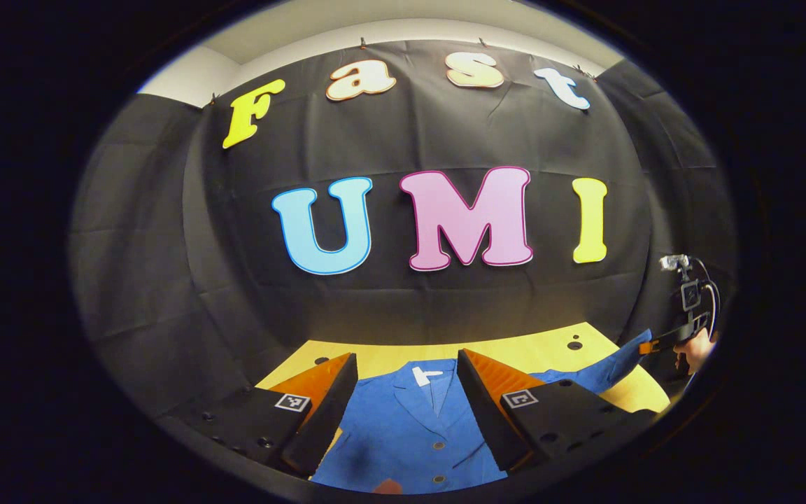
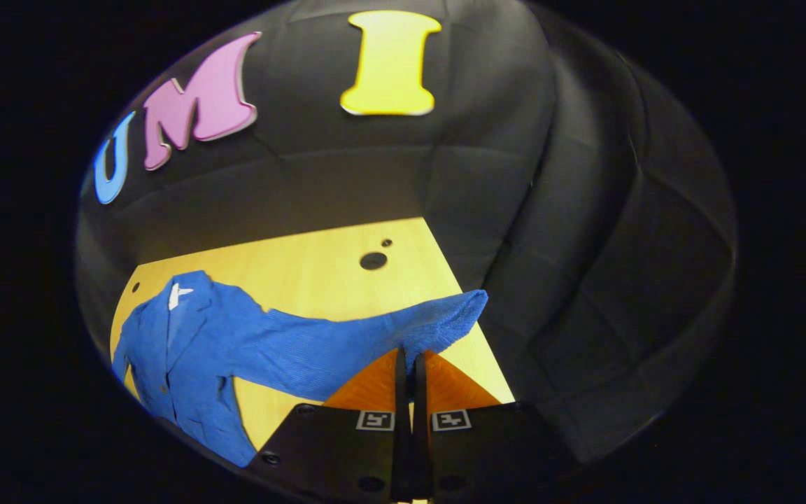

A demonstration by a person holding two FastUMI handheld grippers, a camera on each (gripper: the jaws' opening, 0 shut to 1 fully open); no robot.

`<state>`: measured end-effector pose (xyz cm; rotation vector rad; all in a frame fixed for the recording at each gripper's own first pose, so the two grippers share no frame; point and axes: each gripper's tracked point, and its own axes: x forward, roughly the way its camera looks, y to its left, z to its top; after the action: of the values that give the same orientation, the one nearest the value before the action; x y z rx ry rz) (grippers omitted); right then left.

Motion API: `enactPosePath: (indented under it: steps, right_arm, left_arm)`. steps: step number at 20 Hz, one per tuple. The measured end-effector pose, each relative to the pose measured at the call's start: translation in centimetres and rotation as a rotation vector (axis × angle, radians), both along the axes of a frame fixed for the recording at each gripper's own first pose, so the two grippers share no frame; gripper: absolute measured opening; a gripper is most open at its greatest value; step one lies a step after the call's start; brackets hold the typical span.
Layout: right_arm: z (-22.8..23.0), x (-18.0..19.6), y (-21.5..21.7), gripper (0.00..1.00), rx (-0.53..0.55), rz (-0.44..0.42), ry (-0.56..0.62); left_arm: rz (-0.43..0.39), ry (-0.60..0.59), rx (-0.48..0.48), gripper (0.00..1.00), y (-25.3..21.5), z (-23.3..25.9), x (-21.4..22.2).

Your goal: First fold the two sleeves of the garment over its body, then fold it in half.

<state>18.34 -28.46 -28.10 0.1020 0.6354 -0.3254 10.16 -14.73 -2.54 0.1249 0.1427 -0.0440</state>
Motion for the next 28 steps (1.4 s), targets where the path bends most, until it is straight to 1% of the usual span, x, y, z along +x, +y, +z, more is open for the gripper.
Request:
enactPosePath:
  steps: [2,5,7,8,9,10,11,12,14,15,16,17,19,20,21,22,23,24,26,27,28]
  right_arm:
    - [3.8,-0.6,4.1,0.05,-0.017,0.027,-0.043]
    - [9.6,-0.3,10.9,0.04,-0.059,0.093,-0.112]
    - [13.1,1.1,17.1,0.04,-0.033,0.146,-0.177]
    - [14.8,2.5,20.0,0.04,-0.035,0.178,-0.221]
    - [15.6,4.2,22.4,0.04,-0.043,0.201,-0.245]
    - [16.0,5.4,25.3,0.04,-0.025,0.232,-0.255]
    - [16.4,7.0,29.1,0.04,-0.011,0.268,-0.279]
    - [15.9,8.5,31.2,0.04,-0.015,0.289,-0.278]
    - [13.8,11.0,37.0,0.04,0.046,0.352,-0.265]
    - [12.1,12.1,40.1,0.04,0.098,0.372,-0.248]
    - [10.1,13.3,42.7,0.04,0.129,0.391,-0.230]
    - [7.2,14.0,44.5,0.04,0.150,0.402,-0.186]
    - [2.0,14.0,48.6,0.04,0.207,0.440,-0.091]
    - [0.0,13.9,50.8,0.04,0.241,0.459,-0.063]
    - [-1.9,14.1,52.6,0.04,0.272,0.475,-0.032]
    - [-3.9,14.1,54.4,0.04,0.297,0.489,-0.004]
    - [-5.7,14.1,55.7,0.04,0.310,0.495,0.022]
    - [-7.1,14.1,56.8,0.04,0.328,0.498,0.038]
    - [-9.0,13.7,59.3,0.05,0.398,0.520,0.074]
    - [-9.9,13.4,60.0,0.11,0.422,0.523,0.093]
    - [-10.8,13.5,60.5,0.05,0.443,0.523,0.110]
  left_arm:
    - [-0.005,-0.008,-0.016,0.82,2.5,0.0,-0.8]
    - [0.004,-0.026,-0.052,0.82,7.1,0.1,-1.5]
    - [0.017,-0.011,-0.087,0.82,10.2,-0.8,-1.4]
    - [0.025,-0.003,-0.110,0.82,11.8,-1.2,-1.4]
    - [0.037,0.003,-0.131,0.82,13.4,-1.6,-1.4]
    - [0.052,0.008,-0.148,0.82,15.1,-2.0,-1.3]
    - [0.074,0.012,-0.159,0.82,17.0,-2.4,-1.4]
    - [0.099,0.016,-0.162,0.82,18.9,-2.9,-1.6]
    - [0.152,0.030,-0.152,0.82,22.6,-4.1,-2.1]
    - [0.175,0.034,-0.144,0.84,24.4,-4.7,-2.4]
    - [0.203,0.046,-0.133,0.82,26.1,-5.7,-2.6]
    - [0.232,0.067,-0.123,0.84,27.8,-6.7,-3.0]
    - [0.286,0.121,-0.123,0.84,30.8,-8.8,-4.0]
    - [0.306,0.150,-0.131,0.82,32.1,-9.6,-4.4]
    - [0.325,0.178,-0.135,0.84,33.2,-10.2,-5.0]
    - [0.343,0.196,-0.130,0.82,34.3,-10.8,-5.4]
    - [0.362,0.207,-0.118,0.82,35.3,-10.9,-5.8]
    - [0.383,0.213,-0.105,0.82,36.3,-11.3,-6.4]
    - [0.417,0.219,-0.100,0.82,37.9,-11.7,-6.9]
    - [0.424,0.239,-0.107,0.82,38.1,-12.2,-6.9]
    - [0.433,0.263,-0.114,0.82,38.1,-13.0,-6.9]
